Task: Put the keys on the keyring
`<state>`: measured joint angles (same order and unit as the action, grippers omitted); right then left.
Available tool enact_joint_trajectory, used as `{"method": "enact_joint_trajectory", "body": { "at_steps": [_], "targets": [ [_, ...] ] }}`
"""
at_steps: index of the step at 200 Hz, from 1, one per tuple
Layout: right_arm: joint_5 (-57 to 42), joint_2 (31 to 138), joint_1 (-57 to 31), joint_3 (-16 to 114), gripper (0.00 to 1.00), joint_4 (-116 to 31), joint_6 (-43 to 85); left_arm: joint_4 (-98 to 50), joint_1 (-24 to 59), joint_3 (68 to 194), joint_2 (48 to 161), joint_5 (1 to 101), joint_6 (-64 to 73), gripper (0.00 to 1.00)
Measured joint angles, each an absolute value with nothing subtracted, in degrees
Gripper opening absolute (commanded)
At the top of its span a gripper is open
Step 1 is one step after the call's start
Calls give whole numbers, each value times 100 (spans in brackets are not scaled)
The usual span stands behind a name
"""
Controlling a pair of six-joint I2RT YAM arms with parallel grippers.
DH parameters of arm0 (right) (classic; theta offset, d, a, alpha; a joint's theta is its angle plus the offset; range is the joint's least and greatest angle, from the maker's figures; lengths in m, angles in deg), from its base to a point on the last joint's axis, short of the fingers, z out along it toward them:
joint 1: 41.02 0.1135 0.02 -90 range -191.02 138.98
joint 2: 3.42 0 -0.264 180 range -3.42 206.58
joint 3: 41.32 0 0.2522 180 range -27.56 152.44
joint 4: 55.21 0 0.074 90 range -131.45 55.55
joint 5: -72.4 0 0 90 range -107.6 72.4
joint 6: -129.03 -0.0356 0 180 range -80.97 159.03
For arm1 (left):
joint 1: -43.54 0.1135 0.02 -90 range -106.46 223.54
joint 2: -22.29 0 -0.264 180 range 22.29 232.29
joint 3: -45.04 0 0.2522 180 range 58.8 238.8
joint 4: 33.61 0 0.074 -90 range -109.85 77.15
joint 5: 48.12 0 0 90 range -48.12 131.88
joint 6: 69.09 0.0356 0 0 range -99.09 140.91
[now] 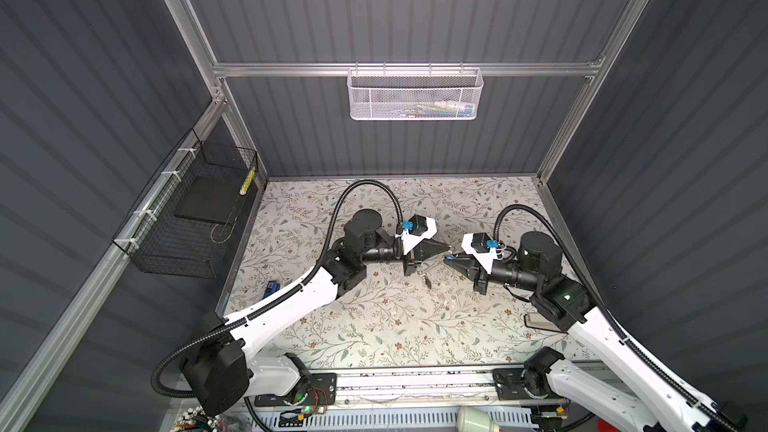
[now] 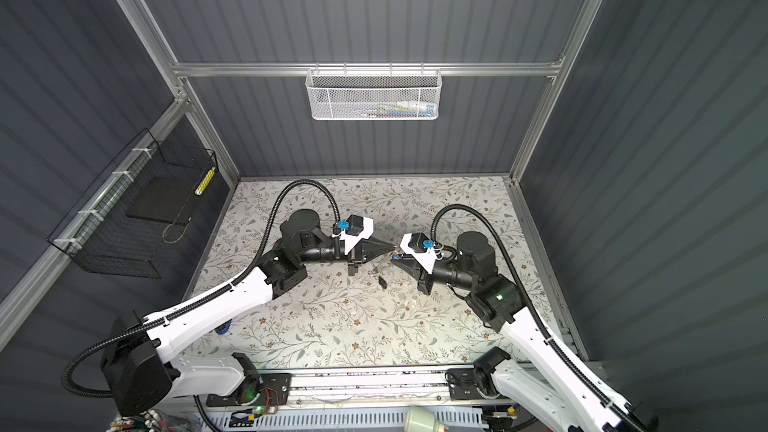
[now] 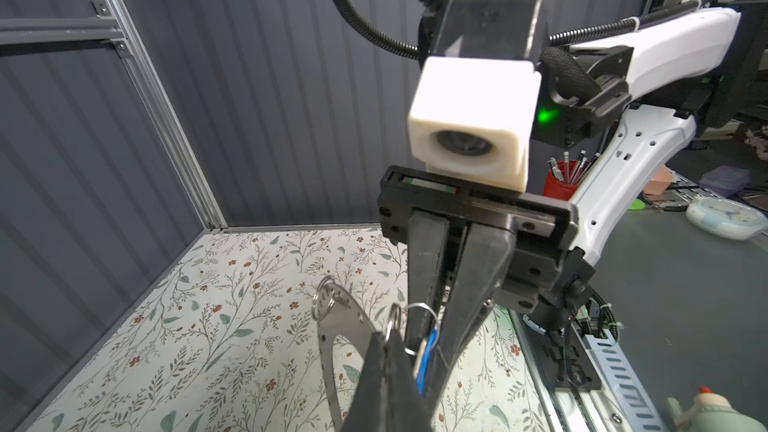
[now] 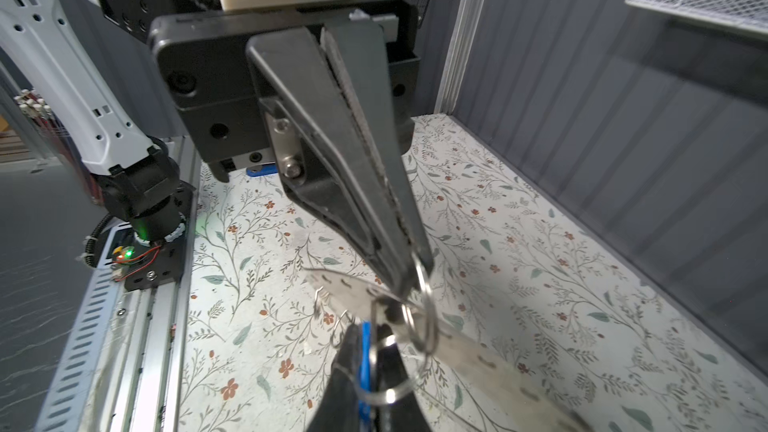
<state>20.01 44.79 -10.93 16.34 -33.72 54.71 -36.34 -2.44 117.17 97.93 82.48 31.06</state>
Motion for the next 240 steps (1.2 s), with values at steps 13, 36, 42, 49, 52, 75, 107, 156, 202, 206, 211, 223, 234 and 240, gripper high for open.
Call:
{"method": "enact_joint_trajectory", "body": {
  "at_steps": [13,36,42,49,52,75,107,156,202,206,211,223,234,240],
  "targets": [
    [2106,4533,-1122,1641,8,-3331,5471,-3564,-207,11717,9791,8322,3141,0],
    [2285,4588,-1192,1656,7,-3263,5487,-3477,-172,11717,9789,8421,3194,0],
    [2333,4599,-1207,1669,6,-3241,5498,-3464,-163,11717,9787,8445,3209,0],
    [2383,4610,-1224,1682,5,-3200,5517,-3446,-146,11717,9780,8473,3220,0],
    [2409,4614,-1229,1691,5,-3184,5526,-3442,-143,11717,9776,8489,3231,0],
    [2617,4669,-1301,1750,4,-3084,5622,-3440,-119,11717,9762,8611,3233,0],
    [3126,4811,-1491,1768,7,-3075,5740,-3488,-87,11710,9762,8795,3135,0],
    [3168,5115,-1622,1829,45,-2874,5810,-3842,-28,11634,9749,8834,2955,0],
    [2709,4264,-1624,1595,46,-3305,5262,-3914,-28,11607,9644,8513,3010,0],
    [2702,4192,-1624,1564,46,-3388,5161,-3916,-28,11596,9631,8486,3021,0],
    [2702,4125,-1624,1531,46,-3482,5034,-3916,-28,11581,9614,8443,3036,0],
    [2705,4035,-1624,1464,44,-3707,4693,-3916,-28,11542,9581,8357,3082,0],
    [2700,4026,-1624,1424,42,-3901,4344,-3912,-28,11531,9575,8296,3121,0],
    [2696,4048,-1624,1411,41,-4006,4138,-3914,-28,11531,9575,8261,3137,0]
  ]
}}
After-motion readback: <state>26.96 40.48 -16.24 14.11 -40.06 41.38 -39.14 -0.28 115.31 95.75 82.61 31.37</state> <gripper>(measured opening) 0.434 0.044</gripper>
